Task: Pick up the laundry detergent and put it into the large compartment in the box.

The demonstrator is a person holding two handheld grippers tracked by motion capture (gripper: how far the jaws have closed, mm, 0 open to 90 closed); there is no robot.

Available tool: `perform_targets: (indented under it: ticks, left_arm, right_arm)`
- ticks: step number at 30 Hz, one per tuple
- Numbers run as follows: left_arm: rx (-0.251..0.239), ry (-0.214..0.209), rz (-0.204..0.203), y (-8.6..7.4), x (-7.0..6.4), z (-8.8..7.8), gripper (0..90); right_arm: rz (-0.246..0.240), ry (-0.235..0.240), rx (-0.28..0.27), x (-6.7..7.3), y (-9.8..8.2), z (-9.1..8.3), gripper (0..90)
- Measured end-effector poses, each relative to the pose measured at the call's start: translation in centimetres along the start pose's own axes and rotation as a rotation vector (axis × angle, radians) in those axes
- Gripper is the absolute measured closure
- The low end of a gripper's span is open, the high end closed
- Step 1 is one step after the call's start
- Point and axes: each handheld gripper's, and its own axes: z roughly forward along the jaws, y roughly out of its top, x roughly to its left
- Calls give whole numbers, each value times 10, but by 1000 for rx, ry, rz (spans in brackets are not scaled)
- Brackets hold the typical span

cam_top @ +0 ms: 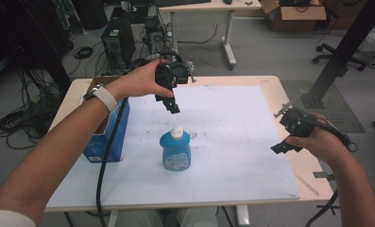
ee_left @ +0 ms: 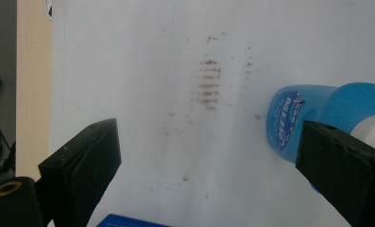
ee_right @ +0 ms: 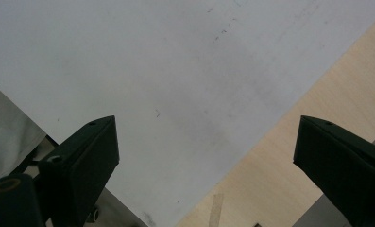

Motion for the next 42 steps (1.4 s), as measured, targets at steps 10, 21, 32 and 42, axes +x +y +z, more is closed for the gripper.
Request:
perform_targets:
  ticks: [10, 21, 32, 42]
  left_arm:
    - [-29, -4, -22, -2, -1, -7, 74]
    - [-40, -9, -19, -2, -10, -20, 68]
    - [-41, -31, -22, -5, -22, -36, 65]
    - [-50, -38, 20, -2, -39, -44, 53]
  right_arm:
    - [-6, 0, 1, 0, 2, 0, 72]
    - [-11, 0, 3, 3, 3, 2, 73]
    - [-16, -4, -2, 5, 3, 0, 73]
    - [-20, -1, 3, 6, 2, 1, 74]
